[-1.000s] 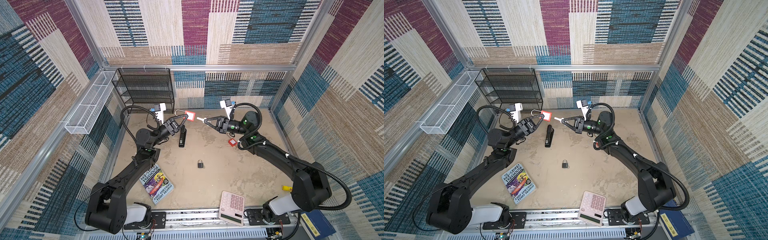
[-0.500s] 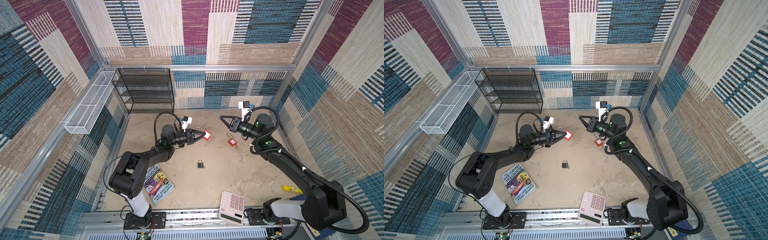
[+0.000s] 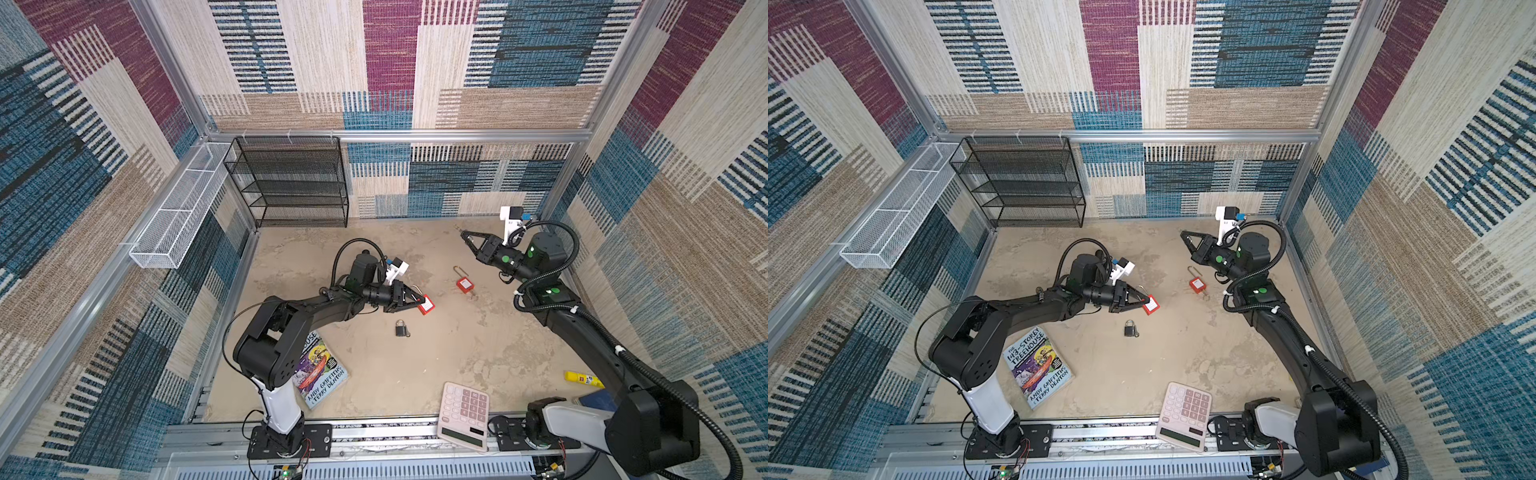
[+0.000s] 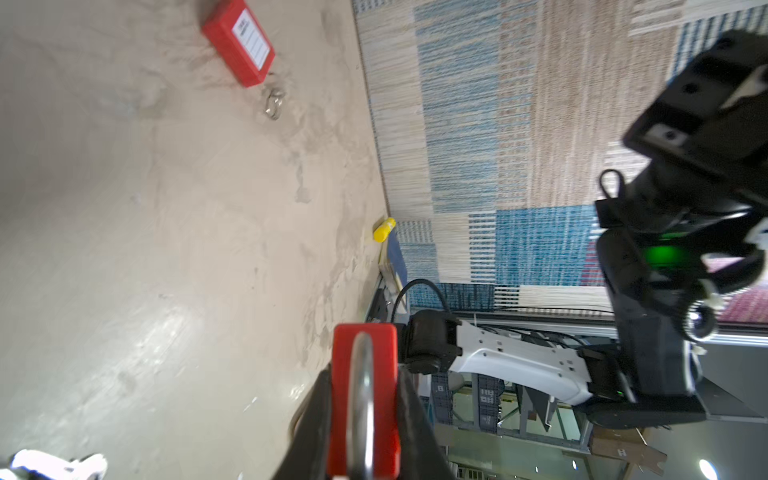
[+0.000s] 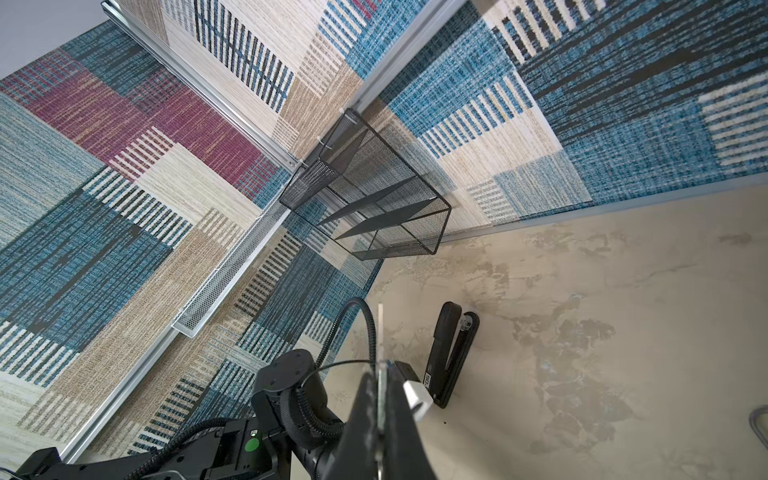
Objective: Lock with the key
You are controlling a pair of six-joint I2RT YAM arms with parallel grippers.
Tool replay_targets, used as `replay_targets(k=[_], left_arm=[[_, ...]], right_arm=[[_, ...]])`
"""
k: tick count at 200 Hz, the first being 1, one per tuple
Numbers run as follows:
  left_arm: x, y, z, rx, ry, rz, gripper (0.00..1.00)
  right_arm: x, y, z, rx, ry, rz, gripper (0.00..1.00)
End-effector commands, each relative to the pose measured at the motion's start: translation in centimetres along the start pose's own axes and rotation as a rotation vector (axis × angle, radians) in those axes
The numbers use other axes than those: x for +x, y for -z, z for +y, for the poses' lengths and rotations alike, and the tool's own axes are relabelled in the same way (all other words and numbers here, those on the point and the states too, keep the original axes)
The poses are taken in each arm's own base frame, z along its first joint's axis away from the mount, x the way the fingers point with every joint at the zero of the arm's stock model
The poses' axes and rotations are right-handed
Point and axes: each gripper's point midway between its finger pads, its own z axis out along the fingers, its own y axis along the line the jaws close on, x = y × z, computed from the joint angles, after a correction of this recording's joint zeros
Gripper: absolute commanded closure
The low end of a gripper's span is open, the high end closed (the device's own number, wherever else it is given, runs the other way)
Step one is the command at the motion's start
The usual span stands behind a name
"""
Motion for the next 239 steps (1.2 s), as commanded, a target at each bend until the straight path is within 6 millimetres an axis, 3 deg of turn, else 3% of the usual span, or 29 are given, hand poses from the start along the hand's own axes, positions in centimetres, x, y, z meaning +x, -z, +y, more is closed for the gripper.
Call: replay_targets(k=[1, 31, 79, 137, 239], left_arm=[[2.1, -0.5, 2.7, -0.152, -0.036, 0.083, 1.0], [3.5, -1.7, 3.7, -0.231, -0.079, 0.195, 1.0], [3.9, -2.3, 5.9, -0.308, -0.088, 0.265, 1.0], [4.0, -2.8, 7.2, -0.333, -0.089, 0.306, 1.0], [3.2, -3.8, 7.5, -0.32, -0.098, 0.291, 1.0]], right_arm=[[-0.4, 0.1, 0.6, -0.025, 0.004, -0.011, 1.0], [-0.3, 0.1, 0.5, -0.024, 0.006, -0.009, 1.0], [-0.3, 0.2, 0.5, -0.025, 0.005, -0.005, 1.0], [-0.2, 0.1, 0.3, -0.029, 0.002, 0.002, 1.0], [-0.2, 0.0, 0.3, -0.038, -0.007, 0.008, 1.0]])
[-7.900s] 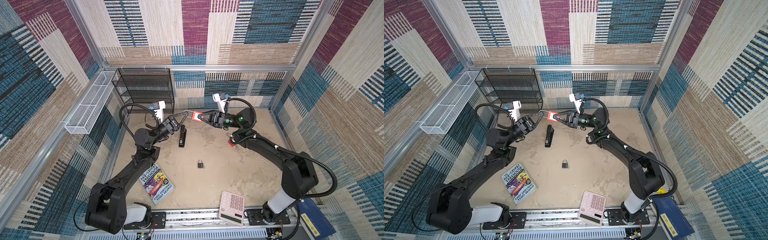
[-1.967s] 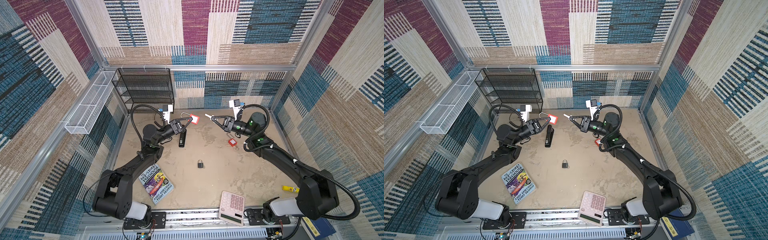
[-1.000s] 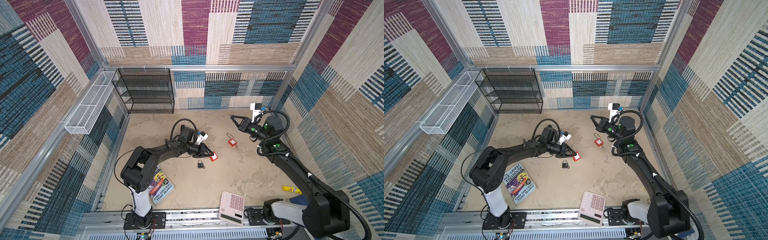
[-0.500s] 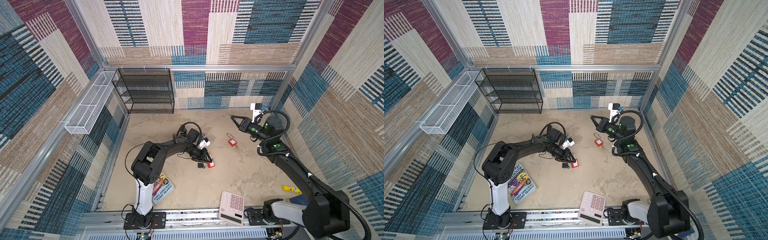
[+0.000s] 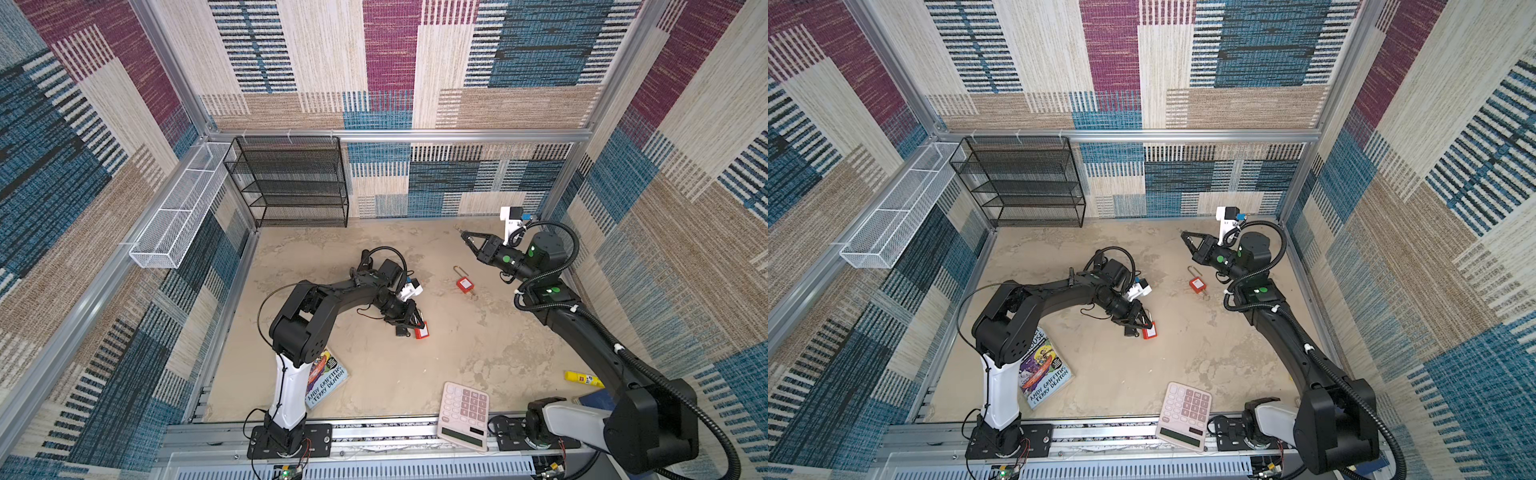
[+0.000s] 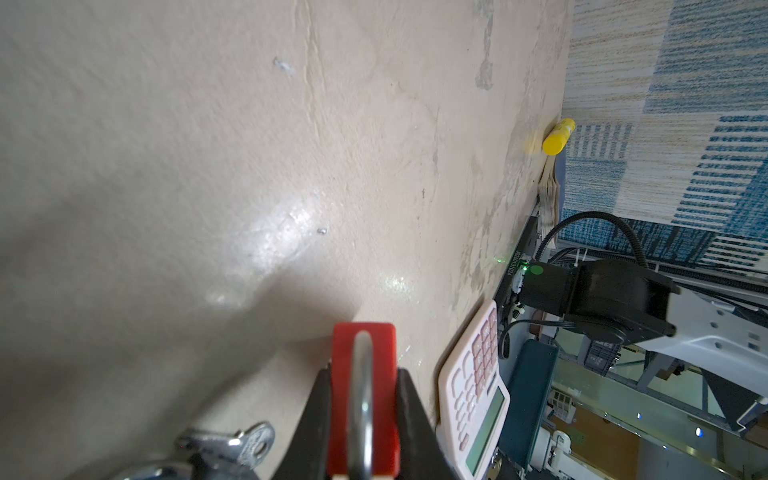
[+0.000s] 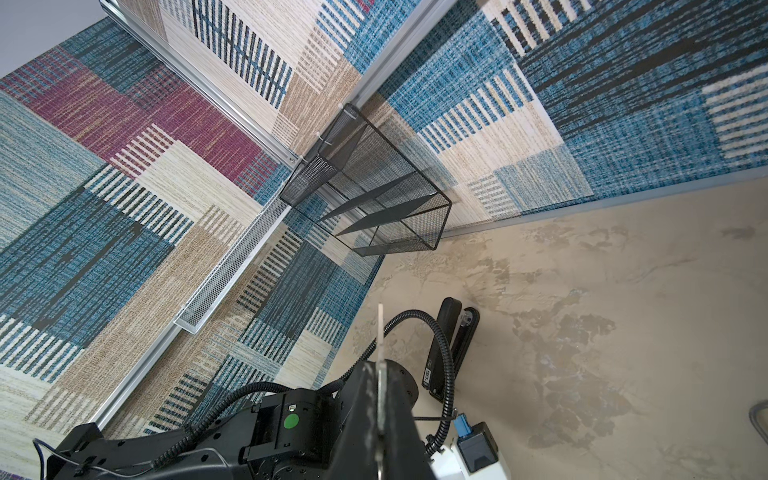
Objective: Lock with the key
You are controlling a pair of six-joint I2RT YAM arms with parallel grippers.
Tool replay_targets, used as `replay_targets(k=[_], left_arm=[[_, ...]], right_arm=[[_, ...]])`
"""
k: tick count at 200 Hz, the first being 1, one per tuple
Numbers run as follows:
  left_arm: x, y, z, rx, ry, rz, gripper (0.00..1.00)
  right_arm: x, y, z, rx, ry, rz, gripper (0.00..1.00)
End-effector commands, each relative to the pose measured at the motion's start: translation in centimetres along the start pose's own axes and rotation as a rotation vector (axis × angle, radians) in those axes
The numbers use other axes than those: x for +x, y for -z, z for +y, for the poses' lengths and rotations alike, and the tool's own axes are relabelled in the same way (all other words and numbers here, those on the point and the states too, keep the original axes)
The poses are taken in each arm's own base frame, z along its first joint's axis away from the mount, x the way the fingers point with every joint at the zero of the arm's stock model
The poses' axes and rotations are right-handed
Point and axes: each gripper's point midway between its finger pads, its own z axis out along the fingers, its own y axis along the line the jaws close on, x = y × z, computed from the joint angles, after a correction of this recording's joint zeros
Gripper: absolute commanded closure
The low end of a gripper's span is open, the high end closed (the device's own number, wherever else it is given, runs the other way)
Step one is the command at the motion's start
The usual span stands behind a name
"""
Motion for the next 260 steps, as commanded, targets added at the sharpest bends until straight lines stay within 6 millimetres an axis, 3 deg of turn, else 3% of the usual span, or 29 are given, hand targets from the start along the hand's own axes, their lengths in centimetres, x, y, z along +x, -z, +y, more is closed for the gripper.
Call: replay_targets(k=[1, 47, 85, 173, 228, 260], left_arm=[[-0.8, 0.0, -0.4, 0.022, -0.021, -0.018, 1.0], [-0.9, -0.2, 0.4, -0.024, -0.007, -0.004, 0.99], [-0.9, 0.0, 0.6, -0.043, -0.013, 0.001, 0.83], [-1.2, 0.2, 0.4, -0.049, -0.027, -0.002, 0.59], [-1.8, 0.5, 0.1, -0.054, -0.033, -0.017, 0.48], [-1.9, 0.5, 0.8, -0.095, -0.018, -0.018, 0.48]], right_arm=[[-0.3, 0.0, 0.7, -0.034, 0.006, -0.007, 1.0], [-0.5, 0.0, 0.8, -0.042, 0.004, -0.008, 1.0], [-0.6, 0.0, 0.8, -0.041, 0.001, -0.013, 1.0], [-0.7, 0.3, 0.7, -0.035, 0.005, -0.017, 1.0], [-0.6, 0.4, 0.7, -0.036, 0.007, -0.017, 1.0], [-0.7, 0.5, 0.6, -0.031, 0.008, -0.019, 1.0]])
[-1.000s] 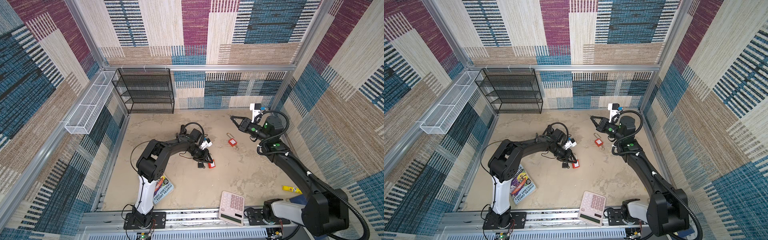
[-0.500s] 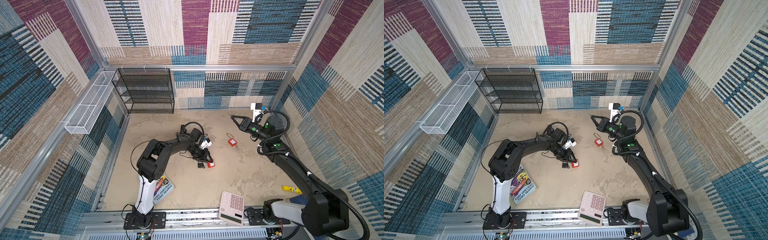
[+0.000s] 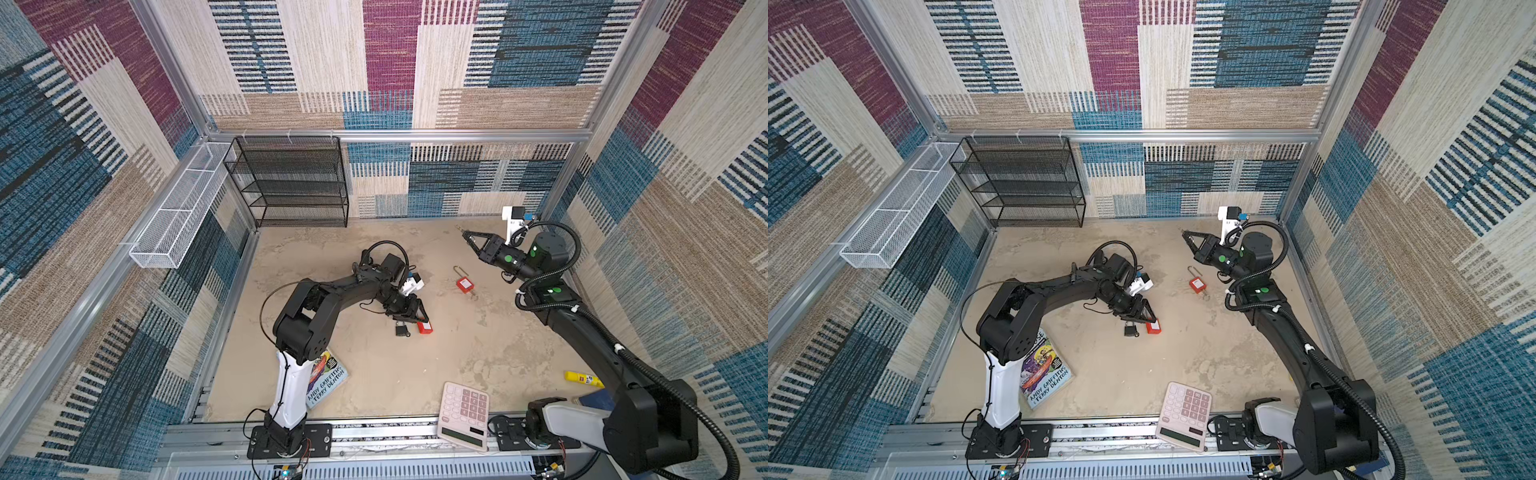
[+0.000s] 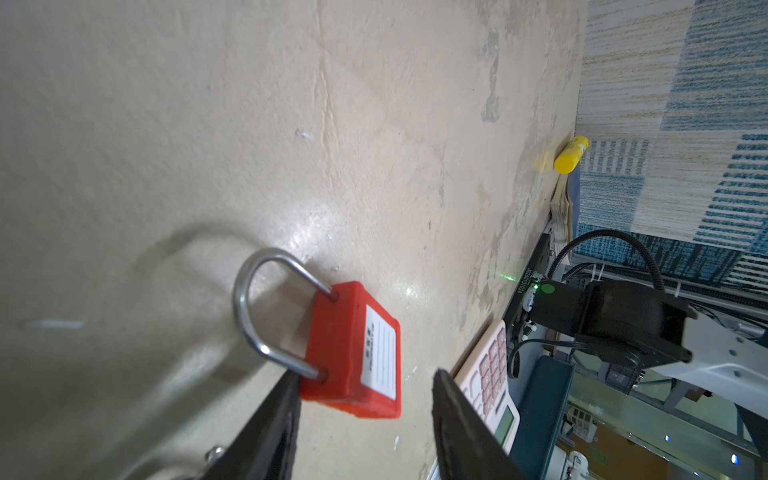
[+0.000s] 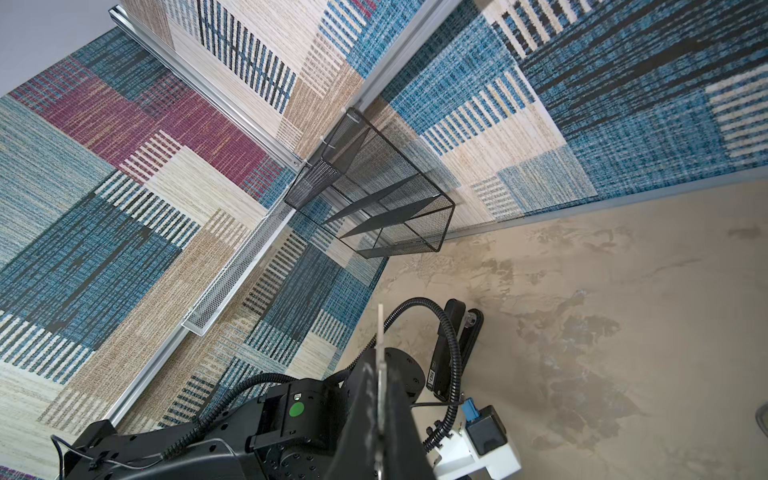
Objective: Lock with the key
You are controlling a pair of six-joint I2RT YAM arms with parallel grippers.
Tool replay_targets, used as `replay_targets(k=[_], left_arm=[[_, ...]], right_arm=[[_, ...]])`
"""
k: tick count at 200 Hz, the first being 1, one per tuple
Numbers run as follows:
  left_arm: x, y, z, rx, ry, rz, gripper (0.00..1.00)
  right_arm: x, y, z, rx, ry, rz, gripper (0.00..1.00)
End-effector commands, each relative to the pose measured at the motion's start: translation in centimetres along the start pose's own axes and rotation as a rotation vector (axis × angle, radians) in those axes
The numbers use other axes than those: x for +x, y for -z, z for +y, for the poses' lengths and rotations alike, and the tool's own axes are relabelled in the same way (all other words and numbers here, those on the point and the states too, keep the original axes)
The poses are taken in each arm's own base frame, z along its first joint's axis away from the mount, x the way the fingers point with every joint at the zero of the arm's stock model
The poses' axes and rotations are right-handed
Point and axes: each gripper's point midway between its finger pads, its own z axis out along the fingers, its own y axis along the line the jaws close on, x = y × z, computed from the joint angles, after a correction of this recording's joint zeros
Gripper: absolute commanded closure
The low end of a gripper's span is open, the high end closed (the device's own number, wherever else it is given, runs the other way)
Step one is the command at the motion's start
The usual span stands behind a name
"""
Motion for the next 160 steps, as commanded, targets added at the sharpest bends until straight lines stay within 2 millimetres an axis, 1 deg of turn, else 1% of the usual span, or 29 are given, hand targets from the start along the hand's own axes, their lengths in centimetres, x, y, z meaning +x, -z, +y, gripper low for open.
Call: replay_targets(k=[1, 29, 92, 99, 104, 112, 131, 140, 160], left_arm=[[-0.1, 0.1, 0.6, -0.039, -0.009, 0.001, 0.48], [-0.3, 0.7, 1.1, -0.095, -0.003, -0.021, 0.47], [-1.2, 1.7, 1.2, -0.15, -0.015, -0.058, 0.43], [-1.4, 2.0, 0.9, -0.15, -0.019, -0.066, 0.43], [-1.6, 2.3, 1.3, -0.184, -0.02, -0.082, 0.43], [-1.8, 2.8, 1.1, -0.199, -0.025, -0.097, 0.43], [-2.3, 4.8, 0.2, -0.243, -0.048, -0.145, 0.43], [-2.7, 6.0, -0.3, -0.253, -0.058, -0.175, 0.43], [-3.2, 8.0, -1.0, -0.25, -0.055, -0.221, 0.43]], right_arm=[[-0.3, 0.2, 0.5, -0.019, 0.018, -0.012, 1.0], [-0.2, 0.3, 0.3, -0.013, 0.013, -0.01, 1.0], [0.1, 0.4, 0.0, -0.013, 0.001, -0.004, 1.0], [0.1, 0.5, -0.1, -0.007, 0.002, -0.006, 1.0], [0.1, 0.5, -0.3, -0.001, 0.001, -0.007, 1.0], [0.4, 0.5, -0.8, 0.015, -0.008, -0.003, 1.0], [1.5, 0.7, -2.4, 0.07, -0.046, 0.013, 1.0], [2.7, 1.0, -3.6, 0.095, -0.097, 0.021, 1.0], [5.9, 1.8, -5.0, 0.056, -0.234, 0.033, 1.0]])
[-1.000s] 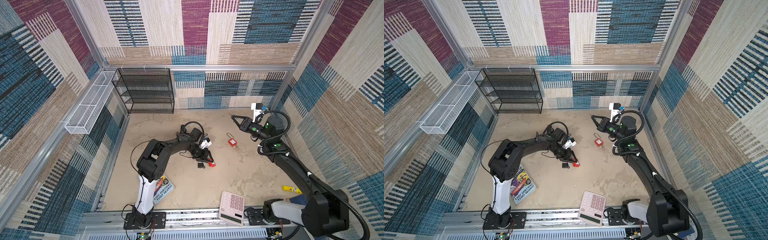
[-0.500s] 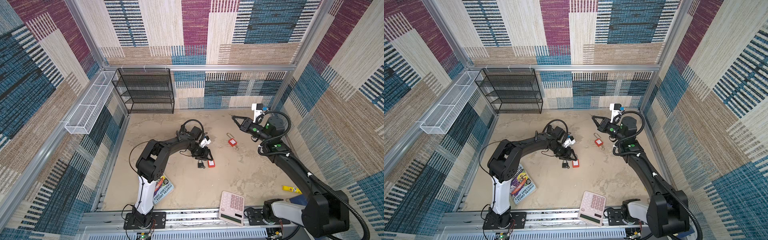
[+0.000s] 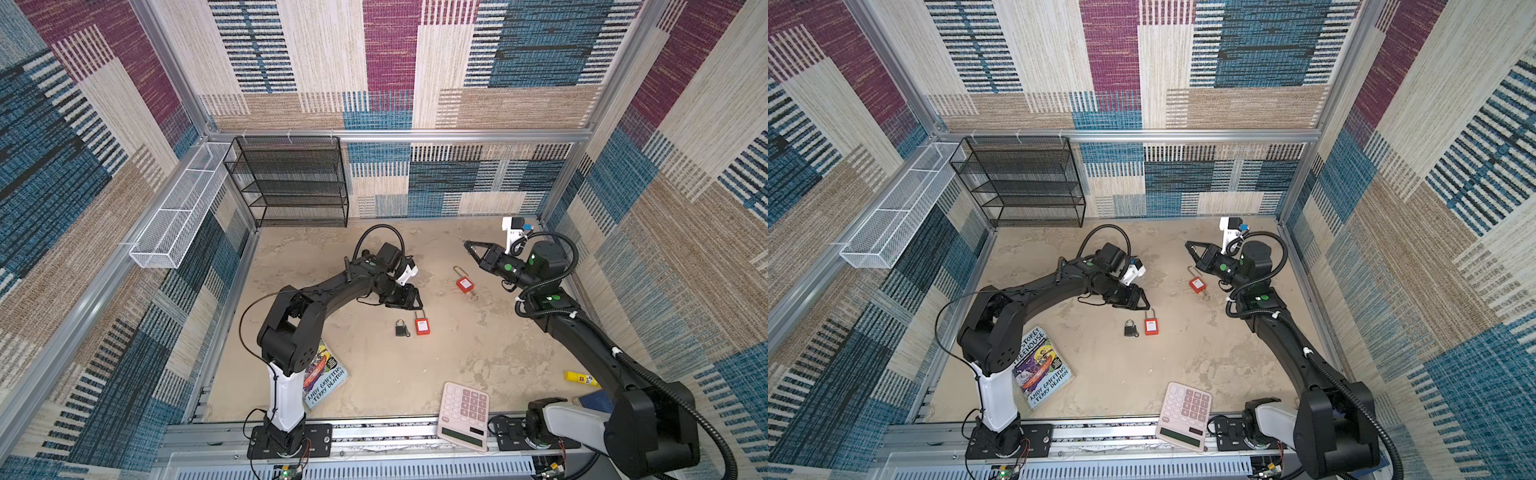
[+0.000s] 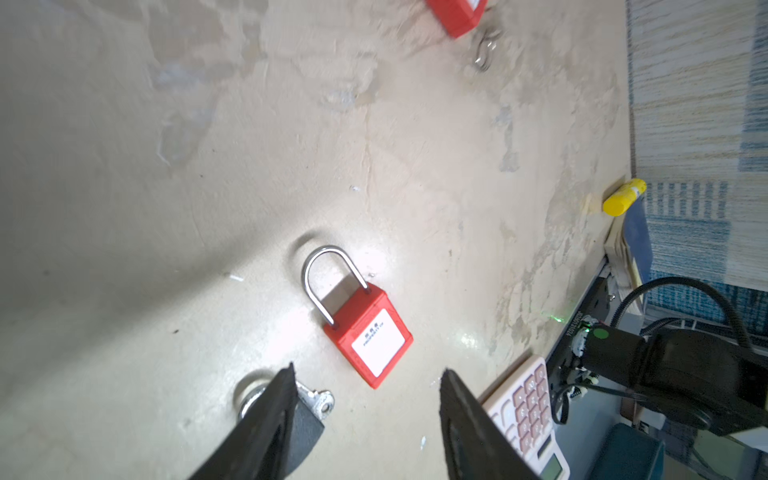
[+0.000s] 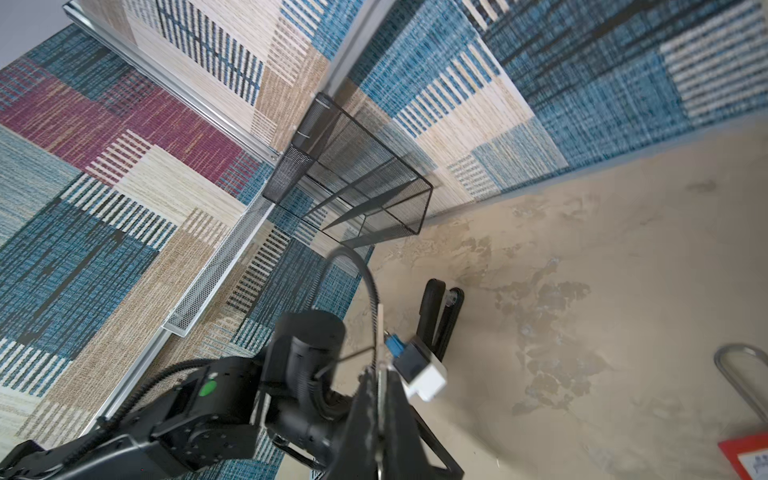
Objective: Lock with the key
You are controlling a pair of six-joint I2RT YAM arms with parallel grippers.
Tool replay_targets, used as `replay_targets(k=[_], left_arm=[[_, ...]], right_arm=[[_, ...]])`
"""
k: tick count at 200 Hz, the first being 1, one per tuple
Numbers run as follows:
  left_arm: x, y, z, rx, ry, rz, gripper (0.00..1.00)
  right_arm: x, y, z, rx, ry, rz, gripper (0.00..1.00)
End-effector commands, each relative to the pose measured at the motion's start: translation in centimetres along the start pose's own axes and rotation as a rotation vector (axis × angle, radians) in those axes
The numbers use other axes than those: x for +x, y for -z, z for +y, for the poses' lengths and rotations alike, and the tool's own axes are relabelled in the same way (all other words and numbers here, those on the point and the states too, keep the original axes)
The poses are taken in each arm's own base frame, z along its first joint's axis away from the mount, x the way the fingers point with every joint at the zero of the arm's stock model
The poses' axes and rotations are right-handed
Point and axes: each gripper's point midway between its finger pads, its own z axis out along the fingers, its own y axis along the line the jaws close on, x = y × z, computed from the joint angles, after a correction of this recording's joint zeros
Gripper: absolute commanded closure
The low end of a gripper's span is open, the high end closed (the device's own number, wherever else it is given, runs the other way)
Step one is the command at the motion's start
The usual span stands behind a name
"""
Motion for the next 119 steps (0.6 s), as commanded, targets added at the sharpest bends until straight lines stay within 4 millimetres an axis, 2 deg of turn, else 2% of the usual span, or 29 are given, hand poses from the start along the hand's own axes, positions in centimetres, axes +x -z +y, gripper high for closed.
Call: replay_targets(k=[1, 20, 54, 97, 119], left_arm=[[-1.0, 2.2, 0.4, -0.04, 0.015, -0.051, 0.43], [-1.5, 3.7, 0.3, -0.046, 0.031, -0.087, 0.43], [-1.8, 5.9, -0.3, -0.061, 0.036, -0.139, 0.43], [-1.8, 7.5, -0.8, -0.063, 0.037, -0.171, 0.42], [-1.3, 8.9, -0.1, -0.137, 0.027, -0.179, 0.42]], right_arm=[[2.3, 0.5, -1.5, -0.026, -0.145, 0.003, 1.0], [4.3, 0.7, -3.3, -0.011, -0.244, 0.016, 1.0], [6.2, 0.7, -5.6, 0.066, -0.361, -0.029, 1.0], [11.5, -0.2, -8.3, 0.158, -0.559, -0.022, 1.0], [13.3, 0.1, -9.5, 0.2, -0.647, -0.034, 1.0]])
